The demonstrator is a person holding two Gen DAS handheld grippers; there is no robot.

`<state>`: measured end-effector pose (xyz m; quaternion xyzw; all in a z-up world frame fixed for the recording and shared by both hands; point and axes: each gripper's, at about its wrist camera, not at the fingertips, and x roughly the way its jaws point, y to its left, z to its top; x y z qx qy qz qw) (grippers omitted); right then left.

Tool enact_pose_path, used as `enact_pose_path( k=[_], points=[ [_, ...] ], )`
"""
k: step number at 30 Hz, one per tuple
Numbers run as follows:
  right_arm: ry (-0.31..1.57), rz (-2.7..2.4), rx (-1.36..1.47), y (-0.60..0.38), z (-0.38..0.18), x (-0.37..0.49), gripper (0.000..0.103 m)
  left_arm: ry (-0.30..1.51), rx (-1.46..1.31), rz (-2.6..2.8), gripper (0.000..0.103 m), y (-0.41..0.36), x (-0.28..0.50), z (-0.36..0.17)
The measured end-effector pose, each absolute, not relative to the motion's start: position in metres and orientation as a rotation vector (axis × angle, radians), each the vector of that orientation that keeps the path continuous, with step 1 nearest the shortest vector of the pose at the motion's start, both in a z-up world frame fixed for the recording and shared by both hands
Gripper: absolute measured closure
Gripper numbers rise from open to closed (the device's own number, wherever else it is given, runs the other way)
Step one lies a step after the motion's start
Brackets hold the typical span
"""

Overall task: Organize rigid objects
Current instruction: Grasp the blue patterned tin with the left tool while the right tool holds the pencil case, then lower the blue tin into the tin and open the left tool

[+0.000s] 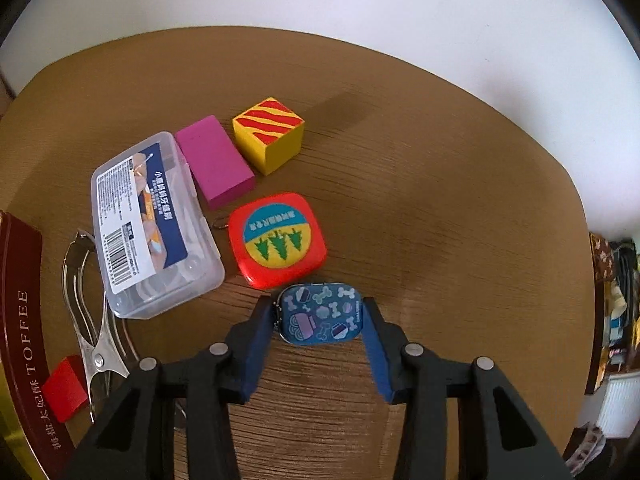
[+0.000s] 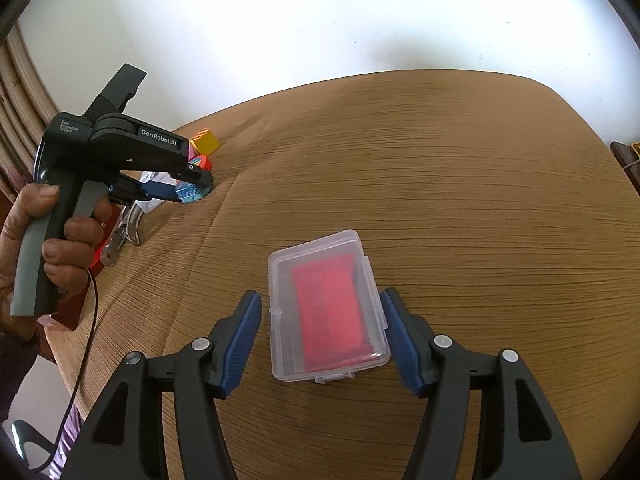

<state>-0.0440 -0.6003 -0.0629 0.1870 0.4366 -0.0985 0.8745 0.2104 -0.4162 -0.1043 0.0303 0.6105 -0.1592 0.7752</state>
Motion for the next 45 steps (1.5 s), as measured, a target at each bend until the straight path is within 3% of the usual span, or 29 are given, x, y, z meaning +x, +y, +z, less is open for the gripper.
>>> enact_pose_path(
  k=[10,19,25,34,45],
  points=[
    [0.926,-0.228,0.342,-0.595,-0.062,-0.043,0.042,1.232,0.054,-0.486,0.059,-0.381,0.124,-0.059],
    [0.952,-0.264,0.265,-0.583,-0.064,-0.036,0.042,1.150,-0.026,-0.275,0.059,-0.227,0.102,-0.013],
    [0.971,-0.290,0.210,-0.577,-0.067,-0.032,0.042,1.176,-0.038,-0.112,0.059,-0.138,0.146,-0.032],
    [0.982,-0.302,0.178,-0.575,-0.068,-0.029,0.042,1.211,0.011,-0.113,0.059,-0.121,0.185,-0.074],
    [0.989,-0.310,0.163,-0.572,-0.068,-0.027,0.042,1.135,0.125,-0.147,0.058,-0.126,0.177,-0.068]
  ],
)
